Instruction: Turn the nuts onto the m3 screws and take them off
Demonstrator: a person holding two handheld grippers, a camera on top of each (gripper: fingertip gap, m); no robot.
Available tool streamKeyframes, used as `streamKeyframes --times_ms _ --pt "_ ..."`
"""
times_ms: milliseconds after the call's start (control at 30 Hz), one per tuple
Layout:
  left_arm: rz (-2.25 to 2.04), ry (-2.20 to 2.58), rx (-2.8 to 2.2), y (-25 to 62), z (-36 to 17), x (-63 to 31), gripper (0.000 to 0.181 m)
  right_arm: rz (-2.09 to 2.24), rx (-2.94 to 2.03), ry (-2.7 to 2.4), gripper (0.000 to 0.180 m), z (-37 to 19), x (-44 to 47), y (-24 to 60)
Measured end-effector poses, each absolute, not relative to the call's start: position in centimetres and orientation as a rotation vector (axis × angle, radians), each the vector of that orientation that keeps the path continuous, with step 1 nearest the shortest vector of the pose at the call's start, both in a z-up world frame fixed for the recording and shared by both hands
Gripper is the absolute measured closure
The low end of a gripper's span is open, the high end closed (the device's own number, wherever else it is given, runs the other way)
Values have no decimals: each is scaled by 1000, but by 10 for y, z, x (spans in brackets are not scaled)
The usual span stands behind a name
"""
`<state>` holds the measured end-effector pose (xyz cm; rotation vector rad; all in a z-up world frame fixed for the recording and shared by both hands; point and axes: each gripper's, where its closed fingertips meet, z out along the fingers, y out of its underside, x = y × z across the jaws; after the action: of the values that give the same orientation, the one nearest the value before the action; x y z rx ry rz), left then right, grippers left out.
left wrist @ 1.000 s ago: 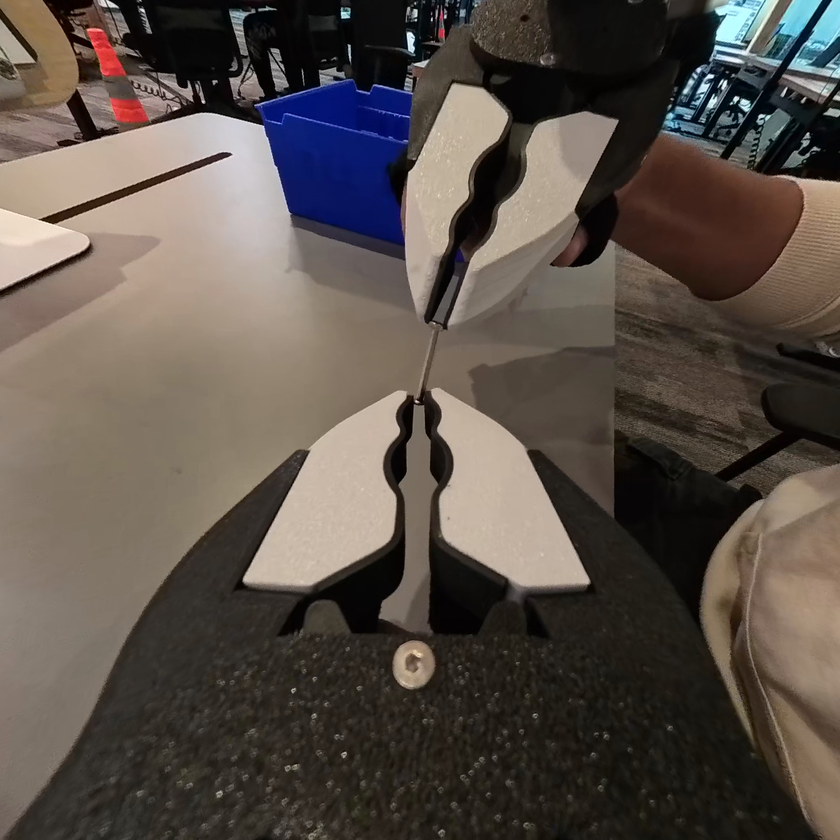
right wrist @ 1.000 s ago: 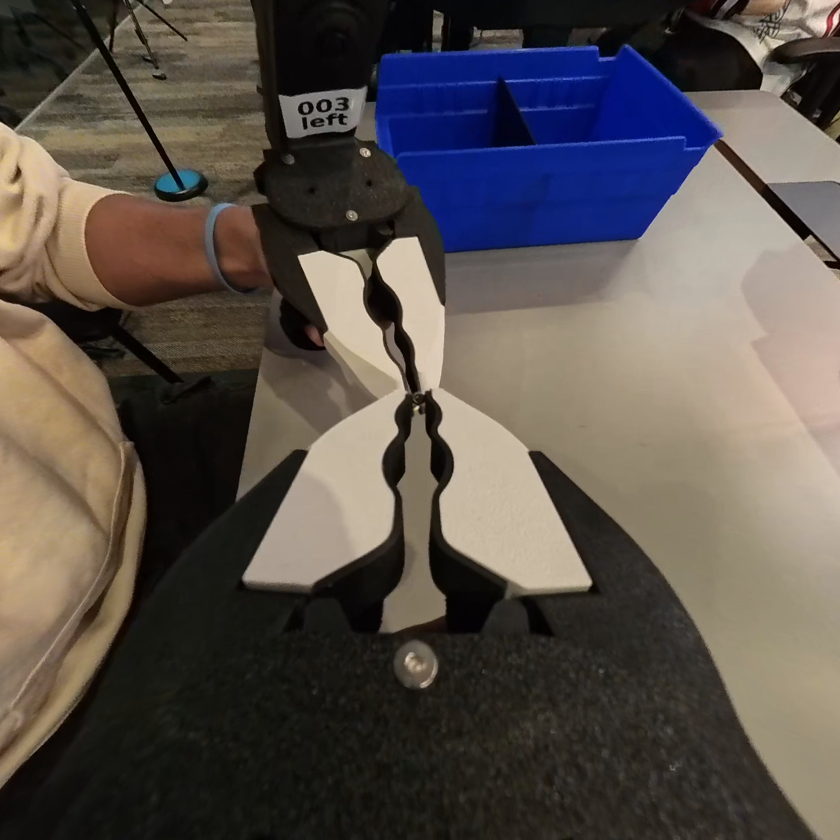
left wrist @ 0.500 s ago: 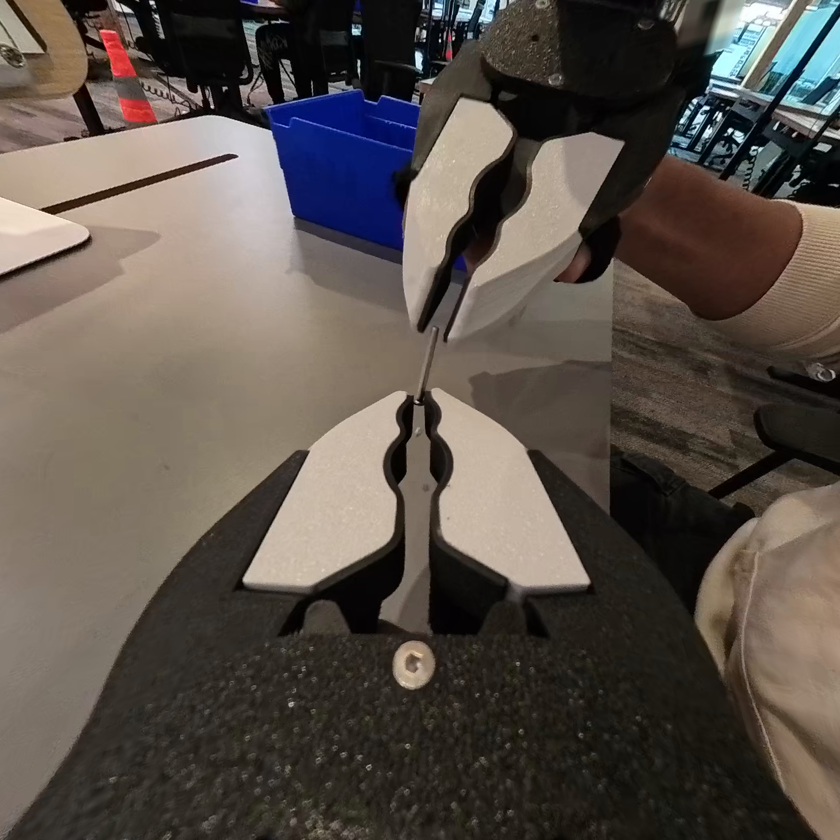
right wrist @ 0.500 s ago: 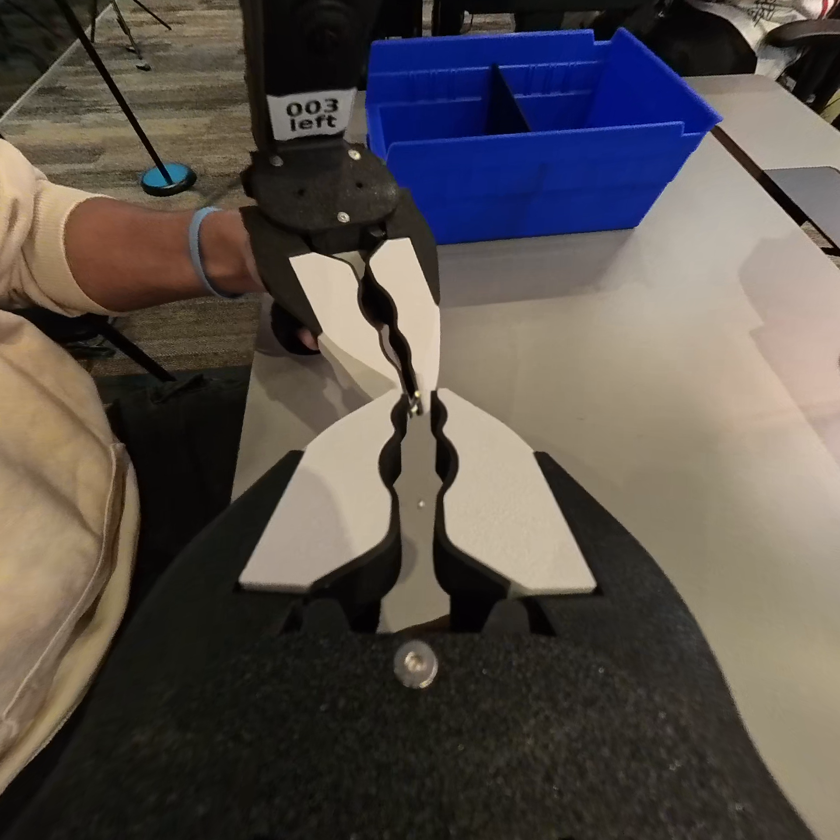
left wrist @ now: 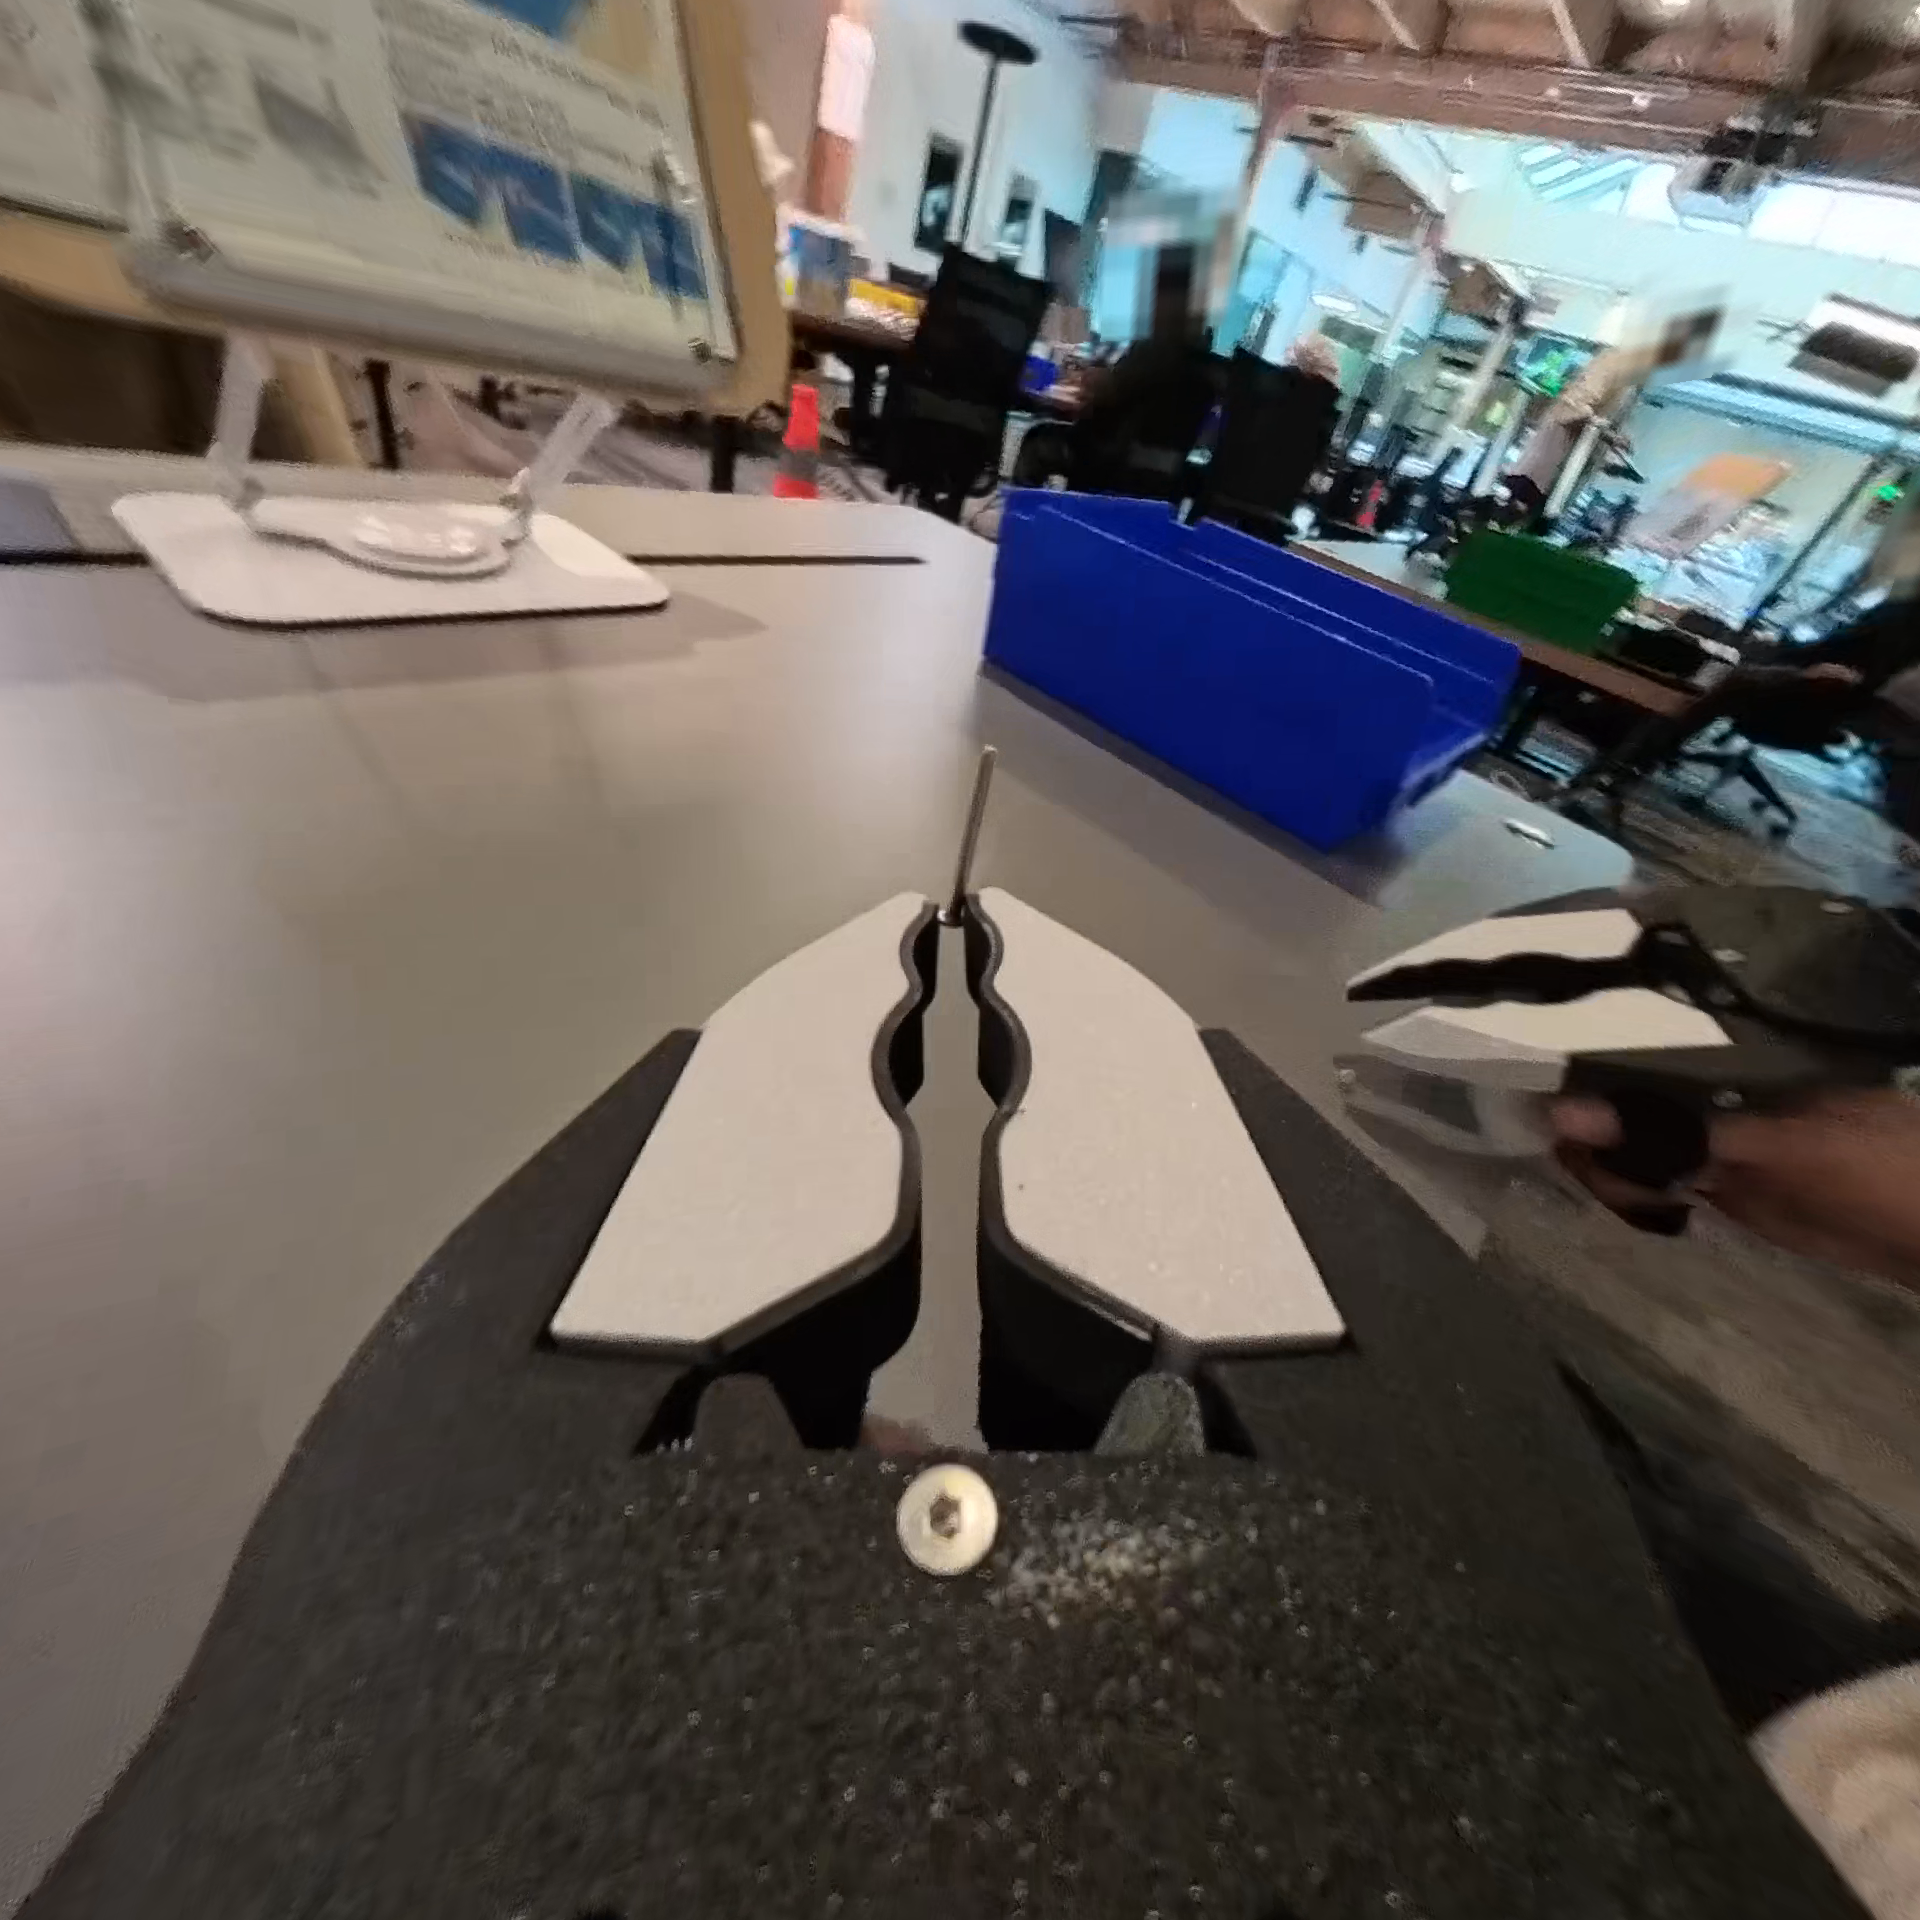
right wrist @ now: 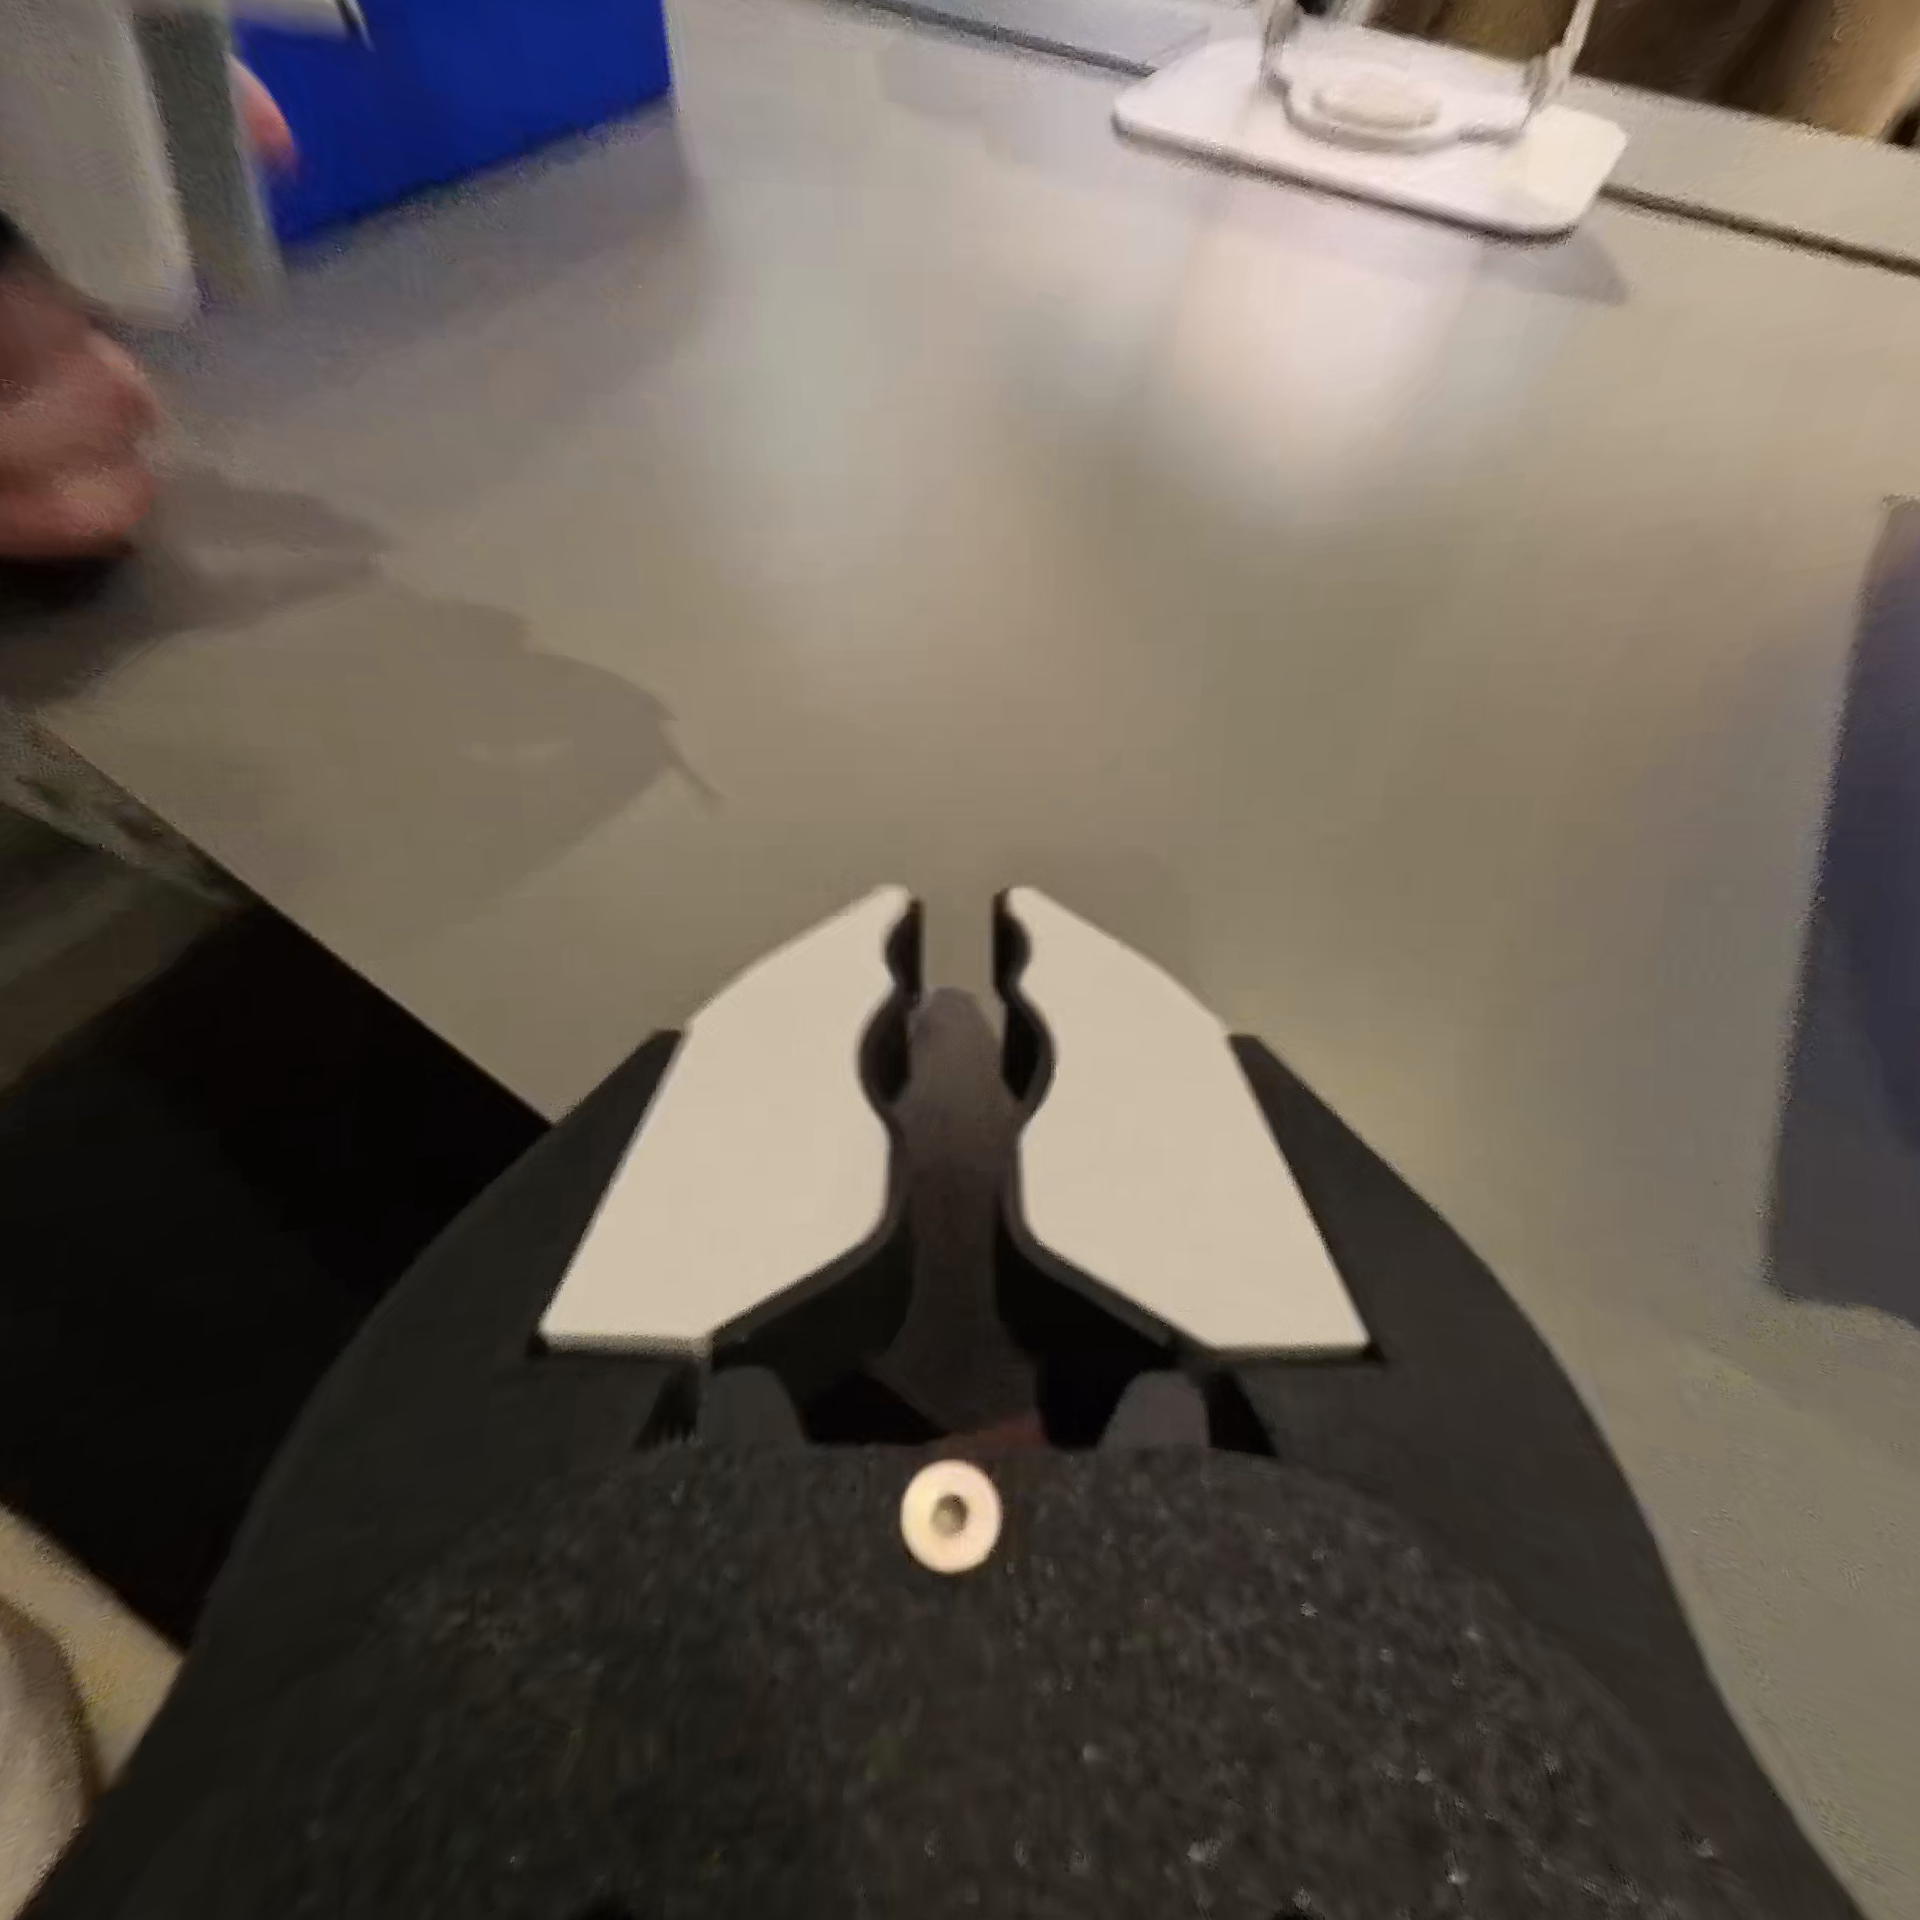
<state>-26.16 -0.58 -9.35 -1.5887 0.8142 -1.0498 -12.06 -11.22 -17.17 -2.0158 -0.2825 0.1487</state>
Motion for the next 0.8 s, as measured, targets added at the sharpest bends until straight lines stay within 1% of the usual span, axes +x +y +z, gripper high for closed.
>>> streamKeyframes --times_ms 33,67,167,500,700,800 --pt "-1044 836 -1580 -8 -94 -260 176 190 -2009 -253 175 -171 -120 -110" --pt "-1038 827 -1567 -8 -92 -260 176 218 -2032 -247 178 -172 -119 -108" --pt "-1096 824 -1510 -14 -85 -258 176 267 -2066 -197 179 -172 -116 -108" --pt "-1057 838 -1416 -20 -77 -259 177 286 -1994 -115 179 -167 -114 -106" --pt "-1090 835 -1400 -22 -75 -261 177 320 -1859 -10 179 -127 -89 -122" --pt "-1118 822 -1399 -21 -74 -262 177 323 -1914 -23 177 -127 -90 -146"
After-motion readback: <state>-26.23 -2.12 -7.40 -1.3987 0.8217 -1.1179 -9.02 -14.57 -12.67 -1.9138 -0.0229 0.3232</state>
